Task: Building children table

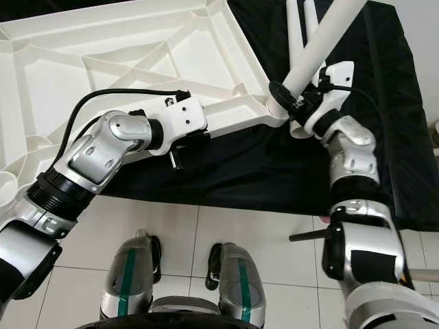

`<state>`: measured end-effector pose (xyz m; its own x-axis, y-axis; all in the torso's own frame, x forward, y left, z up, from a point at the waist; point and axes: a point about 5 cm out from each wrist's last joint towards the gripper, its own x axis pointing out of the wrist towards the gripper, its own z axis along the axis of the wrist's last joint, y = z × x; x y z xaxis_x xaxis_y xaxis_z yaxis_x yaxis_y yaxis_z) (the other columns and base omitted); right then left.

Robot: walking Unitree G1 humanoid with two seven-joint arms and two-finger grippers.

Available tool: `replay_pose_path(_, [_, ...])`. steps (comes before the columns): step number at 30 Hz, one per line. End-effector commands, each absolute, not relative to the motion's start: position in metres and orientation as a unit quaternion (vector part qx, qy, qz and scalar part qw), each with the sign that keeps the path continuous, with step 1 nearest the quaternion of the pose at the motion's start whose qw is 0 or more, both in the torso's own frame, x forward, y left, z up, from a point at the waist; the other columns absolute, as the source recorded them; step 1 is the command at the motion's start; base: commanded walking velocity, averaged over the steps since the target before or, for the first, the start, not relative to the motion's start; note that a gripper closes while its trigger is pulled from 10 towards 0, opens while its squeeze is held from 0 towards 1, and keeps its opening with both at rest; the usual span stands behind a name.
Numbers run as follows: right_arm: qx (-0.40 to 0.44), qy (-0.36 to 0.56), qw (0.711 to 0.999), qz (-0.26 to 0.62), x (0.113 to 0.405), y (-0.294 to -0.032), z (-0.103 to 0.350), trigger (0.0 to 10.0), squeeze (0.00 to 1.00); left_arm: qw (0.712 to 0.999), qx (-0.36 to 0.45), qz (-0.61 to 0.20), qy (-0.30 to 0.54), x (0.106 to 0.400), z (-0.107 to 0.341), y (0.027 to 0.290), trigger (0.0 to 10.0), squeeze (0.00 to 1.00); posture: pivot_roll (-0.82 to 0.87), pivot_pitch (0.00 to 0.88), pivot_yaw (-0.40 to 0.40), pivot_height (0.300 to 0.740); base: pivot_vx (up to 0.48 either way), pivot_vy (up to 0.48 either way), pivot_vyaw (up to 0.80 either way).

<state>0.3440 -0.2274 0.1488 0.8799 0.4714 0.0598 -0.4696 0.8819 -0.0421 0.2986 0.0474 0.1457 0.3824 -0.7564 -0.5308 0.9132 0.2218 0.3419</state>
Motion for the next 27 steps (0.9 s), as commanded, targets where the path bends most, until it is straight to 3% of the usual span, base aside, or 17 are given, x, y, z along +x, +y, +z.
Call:
replay_pose_path(1, [-0.005,-0.032,0.979,0.199,0.343,-0.237,0.147,10.0,0.00,0.745,0.312,-0.567,0.161,0.291,0.131,0.047,10.0,0.00,0.08,0.053,-0.070,0.740,0.000,0.000,0.00])
replay_pose_path(19, [0.020,-0.060,0.995,0.071,0.333,-0.213,0.149,10.0,0.00,0.742,0.311,-0.571,0.162,0.289,0.130,0.046,10.0,0.00,0.07,0.064,-0.068,0.740,0.000,0.000,0.00])
replay_pose_path(24, [0.041,-0.057,0.996,-0.050,0.329,-0.198,0.147,10.0,0.00,0.742,0.311,-0.571,0.163,0.289,0.130,0.046,10.0,0.00,0.08,0.060,-0.074,0.740,0.000,0.000,0.00])
replay_pose_path(27, [0.045,-0.054,0.996,-0.055,0.329,-0.197,0.146,10.0,0.00,0.742,0.311,-0.571,0.162,0.289,0.130,0.046,10.0,0.00,0.08,0.060,-0.074,0.740,0.000,0.000,0.00])
